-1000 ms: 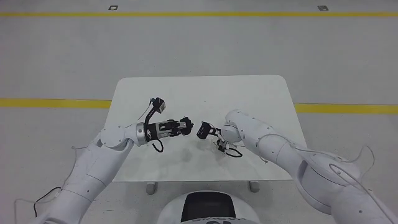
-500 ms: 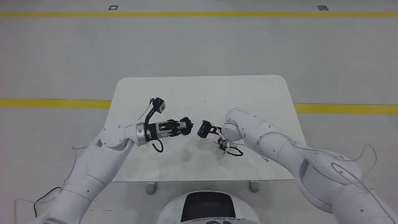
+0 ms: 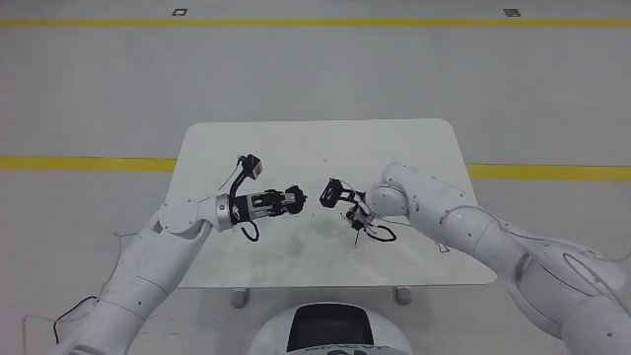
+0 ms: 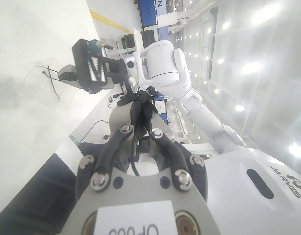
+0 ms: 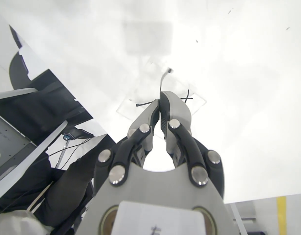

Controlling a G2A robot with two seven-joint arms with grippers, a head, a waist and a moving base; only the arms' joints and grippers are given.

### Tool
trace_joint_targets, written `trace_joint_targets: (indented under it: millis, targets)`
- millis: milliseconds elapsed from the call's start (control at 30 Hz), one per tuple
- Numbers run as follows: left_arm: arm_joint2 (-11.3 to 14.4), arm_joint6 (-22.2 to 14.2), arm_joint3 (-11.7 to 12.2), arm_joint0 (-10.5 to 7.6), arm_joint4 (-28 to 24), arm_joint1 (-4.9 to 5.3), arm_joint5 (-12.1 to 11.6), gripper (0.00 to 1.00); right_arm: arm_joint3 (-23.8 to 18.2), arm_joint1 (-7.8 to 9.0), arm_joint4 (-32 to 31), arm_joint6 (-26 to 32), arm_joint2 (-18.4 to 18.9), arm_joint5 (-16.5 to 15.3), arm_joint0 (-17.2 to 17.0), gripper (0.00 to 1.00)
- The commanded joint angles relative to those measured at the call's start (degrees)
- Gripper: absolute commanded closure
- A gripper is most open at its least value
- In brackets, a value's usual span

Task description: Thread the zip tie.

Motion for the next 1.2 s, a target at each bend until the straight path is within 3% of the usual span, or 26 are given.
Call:
trace_joint_targets:
  millis: [0, 233, 367, 700, 767, 867, 1000, 1167]
  targets:
    - [0.0, 0.0, 0.0, 0.0, 0.0, 0.0, 0.0, 1.0, -2.9, 2.85, 0.2, -1.6, 1.9, 0.0, -1.3, 1.0]
    - [0.0, 0.0, 0.0, 0.0, 0.0, 0.0, 0.0, 1.0, -13.1, 11.65, -0.2, -8.9, 10.8, 0.0, -9.4, 1.0]
    - [0.0, 0.0, 0.0, 0.0, 0.0, 0.0, 0.0, 1.0, -18.1, 15.11, 0.3, -12.7, 14.7, 0.0, -14.4, 1.0]
    - [0.0, 0.0, 0.0, 0.0, 0.0, 0.0, 0.0, 1.0, -18.1, 15.11, 0.3, -12.7, 14.7, 0.0, -14.4, 1.0]
    - [0.0, 0.0, 0.0, 0.0, 0.0, 0.0, 0.0, 1.0, -18.8, 15.06, 2.8, -15.0, 15.1, 0.0, -15.4, 1.0]
    - [0.0, 0.0, 0.0, 0.0, 0.0, 0.0, 0.0, 1.0, -19.3, 15.82, 3.9, -20.7, 17.1, 0.0, -17.4, 1.0]
    - [0.0, 0.0, 0.0, 0.0, 0.0, 0.0, 0.0, 1.0, -22.2, 17.63, 4.5, -30.1, 19.7, 0.0, -22.4, 1.0]
    - [0.0, 0.0, 0.0, 0.0, 0.0, 0.0, 0.0, 1.0, -25.8, 20.15, 3.7, -46.0, 22.2, 0.0, -30.6, 1.0]
